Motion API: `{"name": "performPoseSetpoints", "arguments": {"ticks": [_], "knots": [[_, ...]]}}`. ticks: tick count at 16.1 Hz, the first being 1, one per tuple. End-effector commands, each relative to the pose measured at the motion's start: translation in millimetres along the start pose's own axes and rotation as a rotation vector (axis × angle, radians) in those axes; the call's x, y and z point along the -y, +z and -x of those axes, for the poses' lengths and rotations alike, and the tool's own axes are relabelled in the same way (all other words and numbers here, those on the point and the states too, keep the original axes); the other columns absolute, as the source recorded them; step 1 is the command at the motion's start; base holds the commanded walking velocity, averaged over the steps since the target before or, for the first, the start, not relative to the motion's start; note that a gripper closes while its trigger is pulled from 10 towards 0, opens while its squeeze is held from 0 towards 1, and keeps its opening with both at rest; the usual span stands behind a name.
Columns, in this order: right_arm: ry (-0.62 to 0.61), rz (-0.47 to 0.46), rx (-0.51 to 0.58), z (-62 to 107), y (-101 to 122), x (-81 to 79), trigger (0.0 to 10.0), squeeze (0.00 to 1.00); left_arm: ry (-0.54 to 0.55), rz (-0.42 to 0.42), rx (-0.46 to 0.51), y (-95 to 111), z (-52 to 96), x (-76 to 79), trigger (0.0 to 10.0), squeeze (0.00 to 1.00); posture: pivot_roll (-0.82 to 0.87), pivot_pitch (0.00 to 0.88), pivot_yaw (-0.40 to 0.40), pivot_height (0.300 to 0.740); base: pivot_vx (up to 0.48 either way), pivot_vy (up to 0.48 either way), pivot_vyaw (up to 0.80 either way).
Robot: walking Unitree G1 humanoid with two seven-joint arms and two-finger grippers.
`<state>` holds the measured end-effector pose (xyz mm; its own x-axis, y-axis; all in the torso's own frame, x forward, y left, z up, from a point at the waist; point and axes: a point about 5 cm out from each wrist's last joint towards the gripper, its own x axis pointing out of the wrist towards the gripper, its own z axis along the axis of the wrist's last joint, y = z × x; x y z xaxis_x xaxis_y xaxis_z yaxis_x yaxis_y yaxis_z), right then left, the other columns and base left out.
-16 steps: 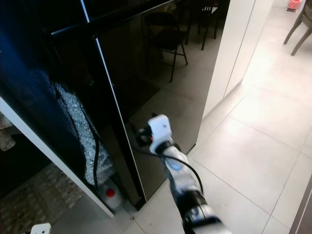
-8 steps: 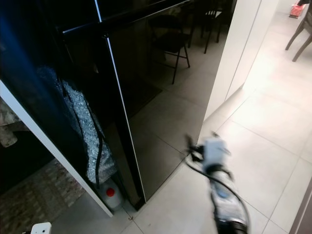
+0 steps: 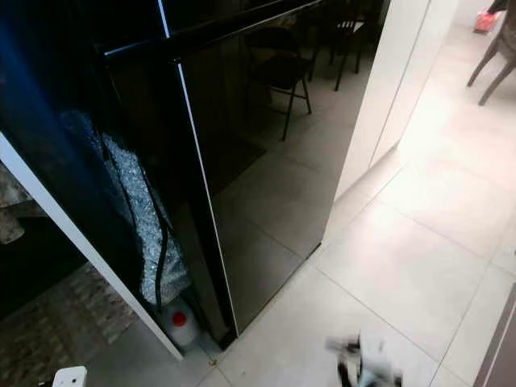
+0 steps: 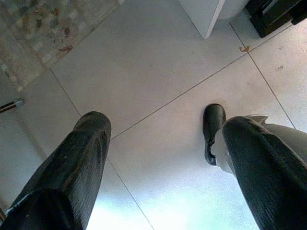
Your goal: Restocking fridge
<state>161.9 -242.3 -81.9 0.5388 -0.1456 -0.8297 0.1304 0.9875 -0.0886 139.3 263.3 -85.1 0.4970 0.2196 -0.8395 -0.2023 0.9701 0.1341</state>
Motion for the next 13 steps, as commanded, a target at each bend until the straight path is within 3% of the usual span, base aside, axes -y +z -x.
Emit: {"name": "performPoseSetpoints", "arguments": {"ticks": [1,4,5,7,11,13], "knots": [[-0.023,-0.121,-0.019,0.1,-7.0,-5.4,10.0,0.00,0.001,-0.001,-0.019,-5.8,1.2,-2.4,10.0,0.00,-0.18,0.000,0.016,0.740,0.000,0.000,0.00],[0.023,-0.139,-0.077,2.8,-27.8,-20.0,10.0,0.00,-0.012,-0.073,-0.038,-6.3,1.2,-3.3,10.0,0.00,-0.21,0.000,0.041,0.740,0.000,-0.160,0.00],[0.008,-0.190,-0.086,4.5,-34.6,-20.1,10.0,0.00,-0.009,-0.068,-0.038,-6.7,1.3,-3.7,10.0,0.00,-0.21,0.000,0.043,0.740,0.000,-0.480,0.00],[0.008,-0.202,-0.116,7.6,-46.0,-17.7,10.0,0.00,-0.011,-0.062,-0.036,-6.9,1.4,-3.6,10.0,0.00,-0.22,0.000,0.043,0.740,0.000,-0.480,0.00],[0.040,-0.143,-0.082,6.7,-39.7,-15.0,10.0,0.00,-0.012,-0.060,-0.038,-7.1,1.5,-3.9,10.0,0.00,-0.21,0.000,0.043,0.740,0.000,-0.480,0.00],[0.046,-0.112,-0.085,6.1,-37.1,-12.9,10.0,0.00,-0.012,-0.059,-0.040,-7.1,1.4,-4.1,10.0,0.00,-0.21,0.000,0.040,0.740,0.000,-0.427,0.80]]}}
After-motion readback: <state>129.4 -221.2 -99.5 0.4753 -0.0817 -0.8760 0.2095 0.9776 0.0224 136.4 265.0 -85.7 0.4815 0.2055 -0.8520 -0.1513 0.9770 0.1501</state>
